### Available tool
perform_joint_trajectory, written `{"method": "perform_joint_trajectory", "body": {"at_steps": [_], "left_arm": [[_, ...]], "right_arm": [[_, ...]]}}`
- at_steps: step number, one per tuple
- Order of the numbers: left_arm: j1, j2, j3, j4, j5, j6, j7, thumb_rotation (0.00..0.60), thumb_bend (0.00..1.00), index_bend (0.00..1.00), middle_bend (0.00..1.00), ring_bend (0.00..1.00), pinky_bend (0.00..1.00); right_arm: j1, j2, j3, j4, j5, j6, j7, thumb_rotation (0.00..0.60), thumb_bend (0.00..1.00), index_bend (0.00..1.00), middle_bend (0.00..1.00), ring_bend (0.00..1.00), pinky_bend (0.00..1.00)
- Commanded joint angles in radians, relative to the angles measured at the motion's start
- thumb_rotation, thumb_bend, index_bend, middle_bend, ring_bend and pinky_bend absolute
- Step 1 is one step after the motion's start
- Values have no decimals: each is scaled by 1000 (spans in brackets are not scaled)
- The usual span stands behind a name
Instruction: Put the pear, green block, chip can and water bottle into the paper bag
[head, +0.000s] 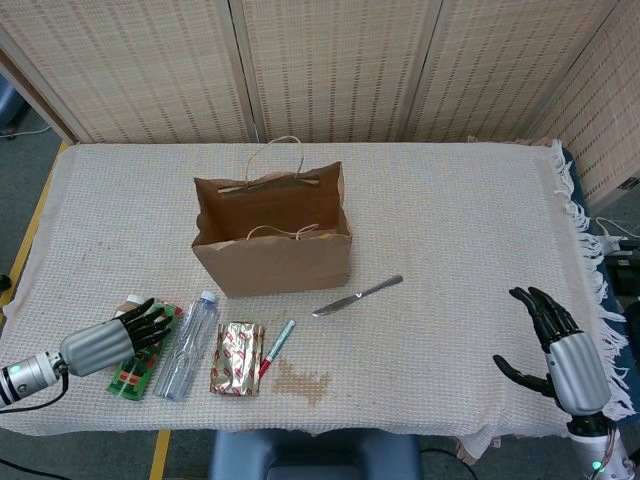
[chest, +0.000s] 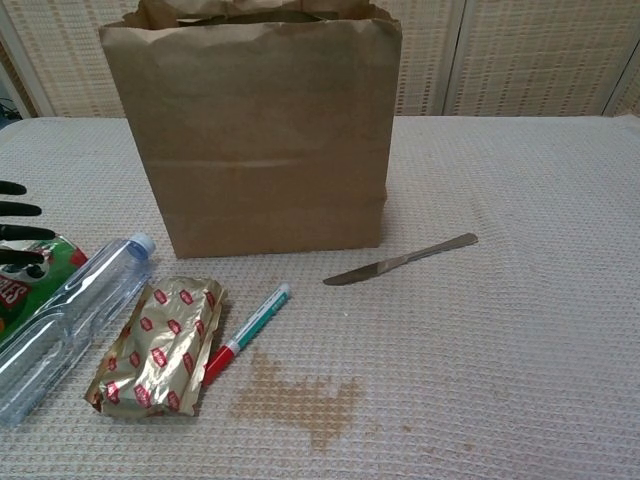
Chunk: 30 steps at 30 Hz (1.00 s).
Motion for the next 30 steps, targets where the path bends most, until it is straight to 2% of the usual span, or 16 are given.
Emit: {"method": "perform_joint_trajectory", "body": {"at_steps": [1, 16, 30], "left_arm": [[8, -24, 28, 43, 1, 10, 12, 600, 392, 0, 0, 0, 89], [29, -100, 105, 213, -12, 71, 13, 600, 392, 0, 0, 0, 83], [21, -162, 167, 290, -24, 64, -17, 600, 392, 0, 0, 0, 81]], "right_arm": [[-1, 1, 3, -7, 1, -6, -3, 600, 86, 2, 151, 80, 200], [-8, 10, 11, -31, 5, -35, 16, 600, 86, 2, 151, 80, 200], [-9, 7, 22, -44, 11, -57, 11, 600, 85, 2, 151, 80, 200]]}}
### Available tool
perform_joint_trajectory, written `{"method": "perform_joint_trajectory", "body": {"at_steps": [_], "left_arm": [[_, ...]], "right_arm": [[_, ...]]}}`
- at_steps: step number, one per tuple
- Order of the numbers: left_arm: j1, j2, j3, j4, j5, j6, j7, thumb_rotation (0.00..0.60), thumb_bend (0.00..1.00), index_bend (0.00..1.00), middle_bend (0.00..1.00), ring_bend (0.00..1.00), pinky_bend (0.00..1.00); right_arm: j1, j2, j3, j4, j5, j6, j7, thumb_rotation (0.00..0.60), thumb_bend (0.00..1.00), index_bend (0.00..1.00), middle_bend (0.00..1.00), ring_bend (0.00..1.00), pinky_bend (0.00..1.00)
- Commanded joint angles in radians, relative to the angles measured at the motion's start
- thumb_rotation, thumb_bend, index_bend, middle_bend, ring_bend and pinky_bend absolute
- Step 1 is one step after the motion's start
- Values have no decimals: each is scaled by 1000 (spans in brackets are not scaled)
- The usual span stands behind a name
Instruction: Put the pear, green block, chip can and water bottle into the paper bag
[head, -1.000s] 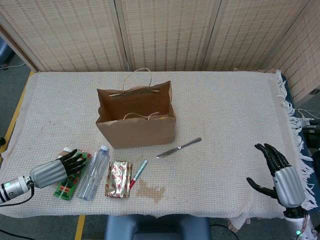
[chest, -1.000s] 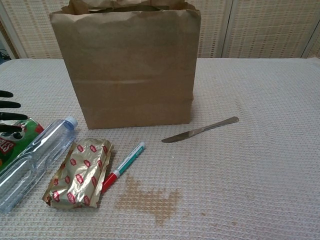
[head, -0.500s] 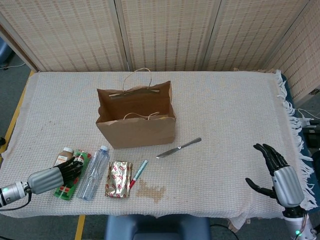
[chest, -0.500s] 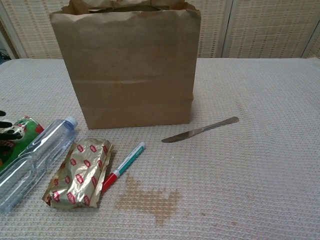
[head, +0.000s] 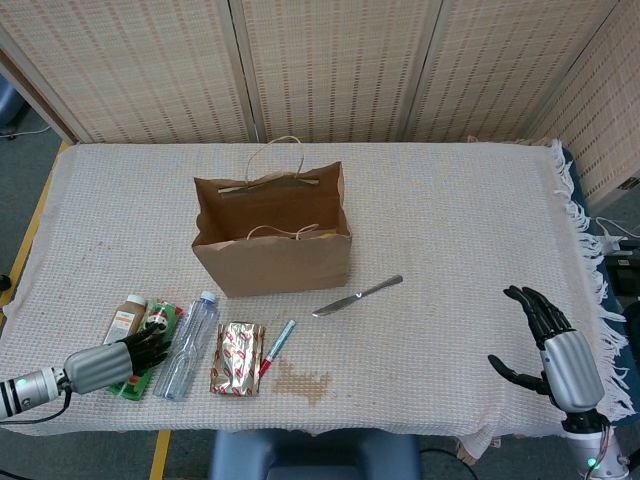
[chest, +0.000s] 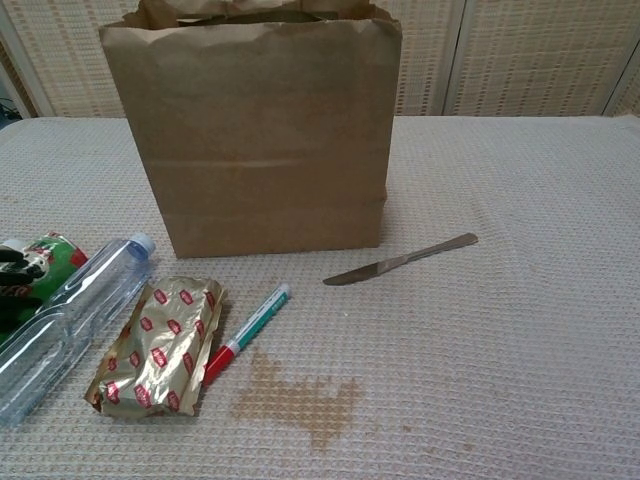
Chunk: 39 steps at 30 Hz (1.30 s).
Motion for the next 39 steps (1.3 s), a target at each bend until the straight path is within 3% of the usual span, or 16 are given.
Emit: {"method": "perform_joint_trajectory", "body": {"at_steps": [1, 5, 8, 11, 13, 15, 19, 30, 33, 34, 39], "left_arm": [[-6, -9, 8, 10, -4, -11, -7, 600, 392, 0, 0, 0, 84], [-13, -25, 24, 20, -7, -20, -20, 600, 398, 0, 0, 0, 133], [-16, -35, 41, 24, -3, -18, -37, 600, 440, 63, 20, 38, 244], [-17, -45, 56, 29, 3, 1, -49, 600, 535, 273, 230, 232, 437], [-15, -48, 61, 37, 1, 16, -57, 600, 588, 424, 439, 409, 589], [-11, -47, 60, 41, -8, 29, -65, 600, 616, 514, 562, 519, 672], [1, -34, 44, 50, -41, 65, -88, 600, 653, 598, 652, 602, 726], [40, 7, -51, 35, -175, 124, -144, 600, 653, 636, 690, 634, 756], [60, 25, -125, 14, -267, 143, -191, 600, 654, 644, 697, 641, 761], [81, 37, -212, -24, -371, 156, -255, 600, 654, 644, 698, 641, 761], [109, 33, -370, -121, -555, 166, -368, 600, 654, 647, 699, 642, 760]], "right_arm": [[0, 0, 1, -2, 0, -1, -1, 600, 85, 2, 151, 80, 200], [-2, -1, 4, -4, 2, -5, -3, 600, 85, 2, 151, 80, 200], [-3, -2, 6, -2, 3, -7, -2, 600, 85, 2, 151, 80, 200], [-3, -3, 8, -1, 5, -8, -1, 600, 85, 2, 151, 80, 200], [-3, -3, 10, 0, 7, -10, 1, 600, 86, 2, 151, 80, 200], [-4, -3, 11, 1, 7, -11, 1, 600, 85, 2, 151, 80, 200], [-4, -2, 11, 2, 7, -14, 5, 600, 86, 2, 151, 80, 200], [-8, 2, 18, 4, 9, -6, 23, 600, 86, 2, 151, 80, 200], [-8, 4, 18, 5, 11, -9, 30, 600, 86, 2, 151, 80, 200], [-9, 4, 19, 4, 10, -8, 34, 600, 86, 2, 151, 80, 200], [-10, 6, 19, 4, 8, -8, 44, 600, 86, 2, 151, 80, 200]]}}
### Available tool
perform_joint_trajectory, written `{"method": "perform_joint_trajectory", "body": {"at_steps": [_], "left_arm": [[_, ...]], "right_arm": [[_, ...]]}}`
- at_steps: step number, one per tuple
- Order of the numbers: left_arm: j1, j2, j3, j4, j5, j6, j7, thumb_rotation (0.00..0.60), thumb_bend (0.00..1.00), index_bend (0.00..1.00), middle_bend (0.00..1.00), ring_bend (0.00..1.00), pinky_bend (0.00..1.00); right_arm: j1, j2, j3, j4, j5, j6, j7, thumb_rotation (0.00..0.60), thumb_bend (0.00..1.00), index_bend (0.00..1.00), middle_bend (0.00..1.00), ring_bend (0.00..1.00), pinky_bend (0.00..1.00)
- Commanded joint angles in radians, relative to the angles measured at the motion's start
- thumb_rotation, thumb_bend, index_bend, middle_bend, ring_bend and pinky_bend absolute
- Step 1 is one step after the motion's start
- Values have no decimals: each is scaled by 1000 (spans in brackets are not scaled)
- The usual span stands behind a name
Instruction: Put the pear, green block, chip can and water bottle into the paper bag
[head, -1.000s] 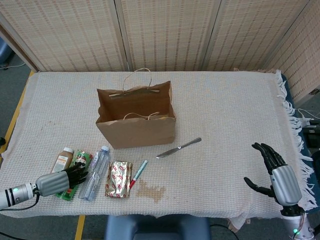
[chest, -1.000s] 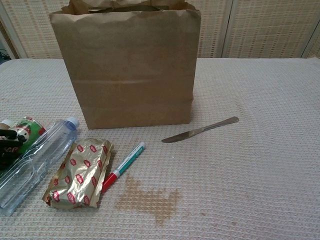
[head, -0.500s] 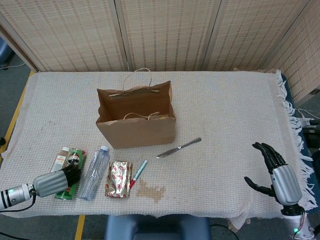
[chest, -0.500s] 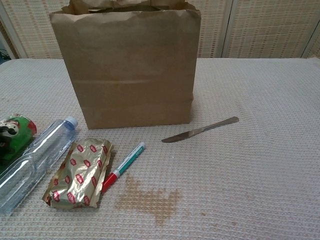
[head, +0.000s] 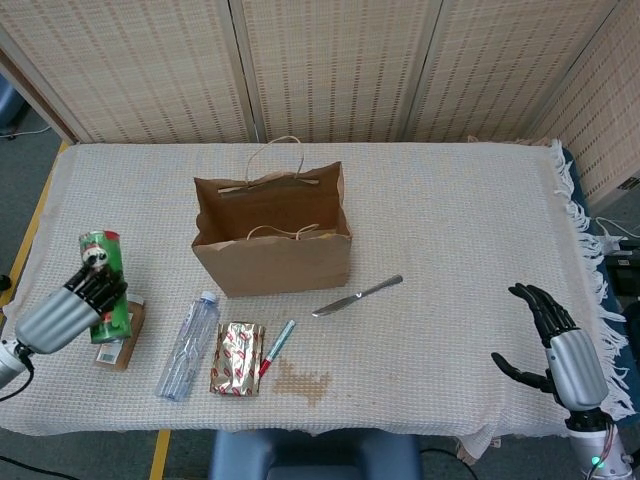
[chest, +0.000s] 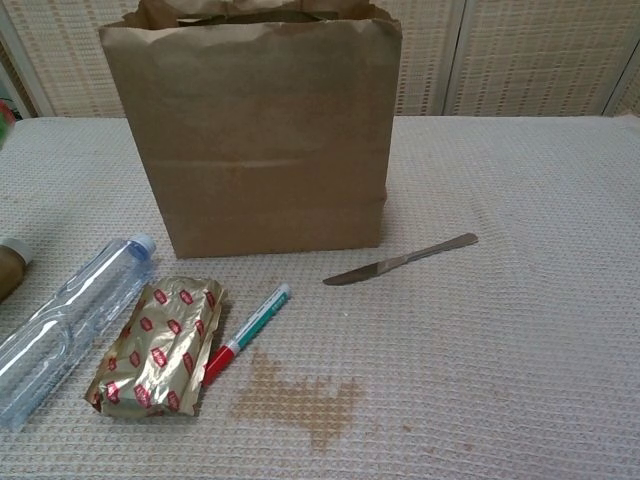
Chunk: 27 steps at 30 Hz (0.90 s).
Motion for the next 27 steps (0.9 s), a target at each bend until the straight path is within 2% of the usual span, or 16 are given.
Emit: {"method": "perform_joint_trajectory", "body": {"at_steps": [1, 6, 9, 12, 15, 19, 22, 27], "left_arm": [[40, 5, -187, -123, -212, 13, -144, 600, 653, 647, 700, 642, 759], [40, 17, -358, -357, -389, -2, -287, 600, 653, 643, 698, 642, 752], [39, 82, -451, -629, -472, -22, -362, 600, 651, 637, 696, 643, 751], [49, 157, -515, -900, -540, -60, -396, 600, 653, 634, 695, 642, 748], [64, 240, -591, -1218, -640, -123, -428, 600, 654, 630, 693, 642, 743], [78, 336, -667, -1525, -756, -218, -490, 600, 655, 627, 691, 642, 740], [81, 391, -704, -1674, -811, -275, -509, 600, 655, 627, 691, 642, 740], [67, 421, -716, -1792, -812, -318, -485, 600, 654, 627, 691, 641, 739]], "right_arm": [[0, 0, 0, -1, -1, 0, 2, 600, 86, 2, 151, 80, 200], [0, -1, -1, -1, -3, -4, 5, 600, 86, 2, 151, 80, 200], [0, -3, -3, 1, -6, -6, 5, 600, 86, 2, 150, 80, 200], [1, -4, -4, 1, -8, -9, 5, 600, 86, 2, 151, 80, 200], [1, -5, -5, 3, -7, -12, 4, 600, 85, 2, 151, 80, 200], [1, -5, -6, 5, -4, -18, 8, 600, 85, 2, 151, 80, 200], [2, -4, -7, 5, -3, -21, 13, 600, 85, 2, 151, 80, 200], [2, -1, -8, 10, -1, -25, 22, 600, 85, 2, 151, 80, 200]]}}
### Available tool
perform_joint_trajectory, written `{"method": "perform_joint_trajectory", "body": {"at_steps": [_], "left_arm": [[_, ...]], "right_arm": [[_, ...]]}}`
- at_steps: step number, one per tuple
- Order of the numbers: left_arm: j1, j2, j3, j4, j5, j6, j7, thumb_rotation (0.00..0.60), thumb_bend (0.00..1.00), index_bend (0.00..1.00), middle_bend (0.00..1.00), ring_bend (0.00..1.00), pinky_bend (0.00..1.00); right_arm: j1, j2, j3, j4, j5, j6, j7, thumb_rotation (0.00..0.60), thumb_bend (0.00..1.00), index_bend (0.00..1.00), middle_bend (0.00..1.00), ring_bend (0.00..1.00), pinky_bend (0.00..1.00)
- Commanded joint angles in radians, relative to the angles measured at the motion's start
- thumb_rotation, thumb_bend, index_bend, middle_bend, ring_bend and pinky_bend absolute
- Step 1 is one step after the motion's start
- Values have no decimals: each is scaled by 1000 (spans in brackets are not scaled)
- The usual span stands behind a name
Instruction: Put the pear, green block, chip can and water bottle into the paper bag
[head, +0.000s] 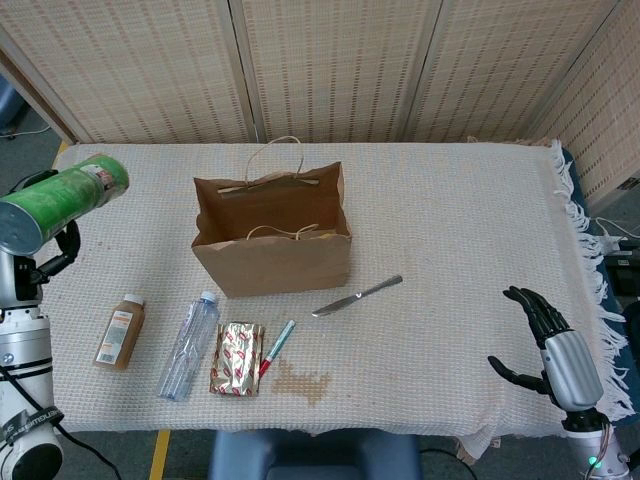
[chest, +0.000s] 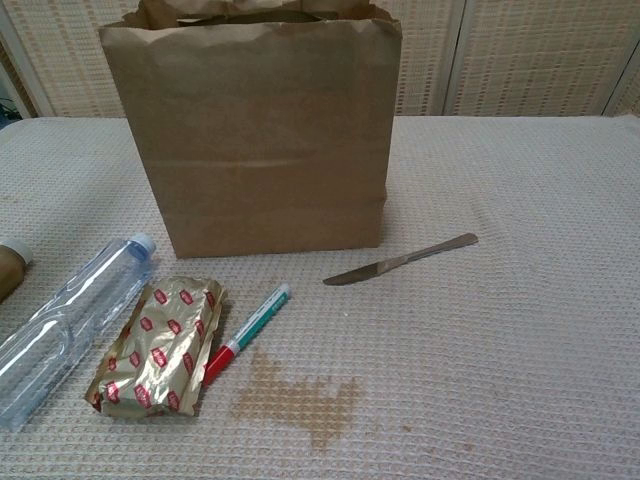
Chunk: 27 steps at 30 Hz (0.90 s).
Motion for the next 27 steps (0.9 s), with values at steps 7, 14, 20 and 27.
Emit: {"method": "perform_joint_trajectory", "body": {"at_steps": [7, 14, 20, 27], "left_arm": [[-50, 35, -9, -184, -42, -126, 92, 600, 652, 626, 690, 641, 739], [-113, -77, 71, -145, -15, -146, 239, 600, 652, 623, 682, 639, 734], [-152, -136, 75, -134, -34, -143, 311, 600, 649, 623, 680, 638, 733], [-190, -173, 44, -136, -58, -138, 351, 600, 649, 619, 678, 634, 731]], "right_arm": [[1, 4, -2, 0, 3, -7, 12, 600, 85, 2, 151, 80, 200], [3, 7, -6, -4, 7, -20, 22, 600, 85, 2, 150, 79, 200], [3, 7, -5, -2, 11, -23, 22, 600, 85, 2, 151, 79, 200], [5, 7, -6, -1, 13, -28, 18, 600, 86, 2, 150, 73, 200]]}}
